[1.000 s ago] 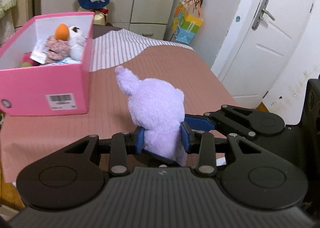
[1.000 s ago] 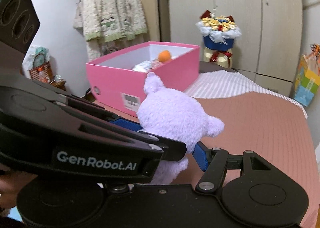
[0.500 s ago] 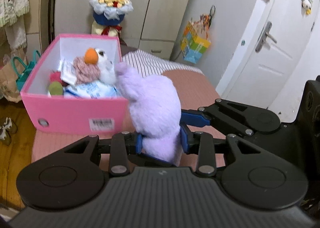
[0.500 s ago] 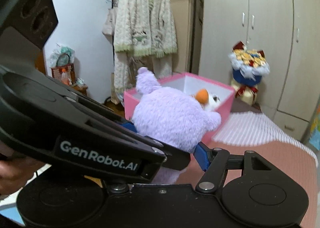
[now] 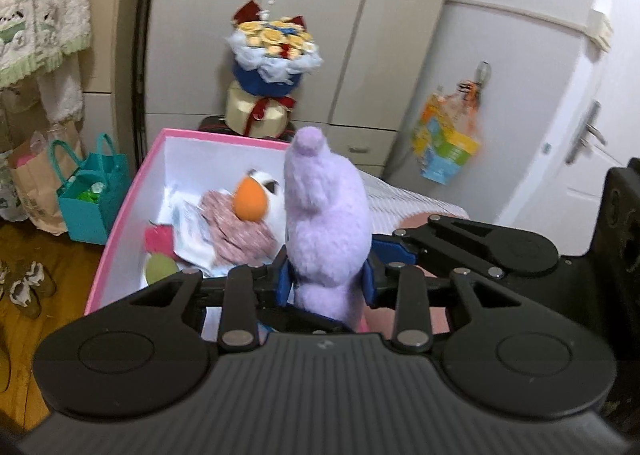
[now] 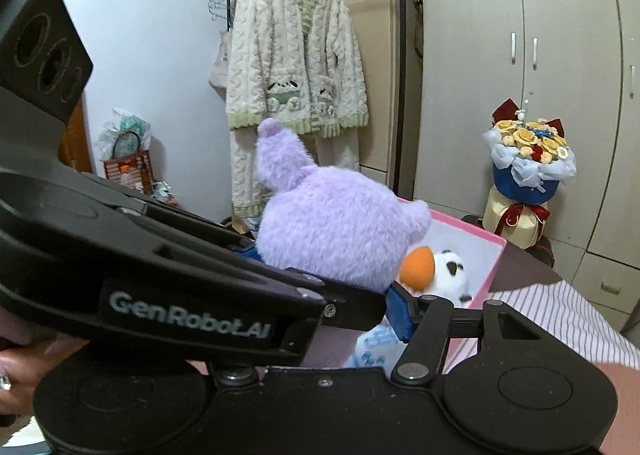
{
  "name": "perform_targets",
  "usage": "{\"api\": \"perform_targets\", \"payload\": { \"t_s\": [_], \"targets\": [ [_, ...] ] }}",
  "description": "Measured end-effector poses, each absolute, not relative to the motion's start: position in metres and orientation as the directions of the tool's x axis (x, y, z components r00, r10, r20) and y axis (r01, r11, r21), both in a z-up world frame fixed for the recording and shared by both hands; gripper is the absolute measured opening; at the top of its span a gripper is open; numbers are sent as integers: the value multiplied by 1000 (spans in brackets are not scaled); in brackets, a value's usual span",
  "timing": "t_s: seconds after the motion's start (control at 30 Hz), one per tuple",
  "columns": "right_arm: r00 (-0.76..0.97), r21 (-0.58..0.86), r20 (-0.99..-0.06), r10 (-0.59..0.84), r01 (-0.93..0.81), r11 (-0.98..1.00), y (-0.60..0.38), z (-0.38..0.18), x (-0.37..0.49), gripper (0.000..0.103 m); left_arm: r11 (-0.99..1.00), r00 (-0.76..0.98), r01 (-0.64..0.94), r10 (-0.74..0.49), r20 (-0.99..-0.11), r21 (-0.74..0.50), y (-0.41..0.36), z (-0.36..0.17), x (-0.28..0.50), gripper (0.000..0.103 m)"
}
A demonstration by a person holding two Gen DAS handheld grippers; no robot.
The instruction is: Organize soft objects
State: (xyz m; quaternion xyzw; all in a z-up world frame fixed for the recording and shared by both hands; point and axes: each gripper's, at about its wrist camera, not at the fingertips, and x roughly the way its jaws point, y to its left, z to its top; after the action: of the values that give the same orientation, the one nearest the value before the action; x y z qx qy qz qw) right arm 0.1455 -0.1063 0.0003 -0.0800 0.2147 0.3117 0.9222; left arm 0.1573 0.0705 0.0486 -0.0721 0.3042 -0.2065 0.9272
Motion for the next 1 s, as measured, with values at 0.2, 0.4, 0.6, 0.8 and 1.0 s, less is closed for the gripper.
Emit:
{"api": "perform_targets", "payload": {
  "t_s": [0.2, 0.4, 0.6, 0.8, 1.0],
  "targets": [
    [696, -40, -492, 523, -618, 785, -90, -7, 197, 62, 905, 715, 283, -419, -560, -317, 81, 36, 211, 32],
    [665, -73, -557, 498, -636, 769, -81, -23, 234, 60, 899, 684, 251, -428, -591, -360, 83, 13, 245, 32],
    [664, -202, -621, 417, -649, 734, -68, -43, 246, 57, 899, 657, 214, -421, -626, -381, 85, -7, 261, 37],
    [707, -264, -602, 370, -614, 744, -70, -43, 251, 77, 912, 690, 184, -386, -613, -368, 98, -10, 261, 40],
    [678, -186, -579, 453, -651, 736, -87, -39, 233, 78, 917, 688, 164, -370, -624, -363, 102, -16, 258, 37]
  ]
}}
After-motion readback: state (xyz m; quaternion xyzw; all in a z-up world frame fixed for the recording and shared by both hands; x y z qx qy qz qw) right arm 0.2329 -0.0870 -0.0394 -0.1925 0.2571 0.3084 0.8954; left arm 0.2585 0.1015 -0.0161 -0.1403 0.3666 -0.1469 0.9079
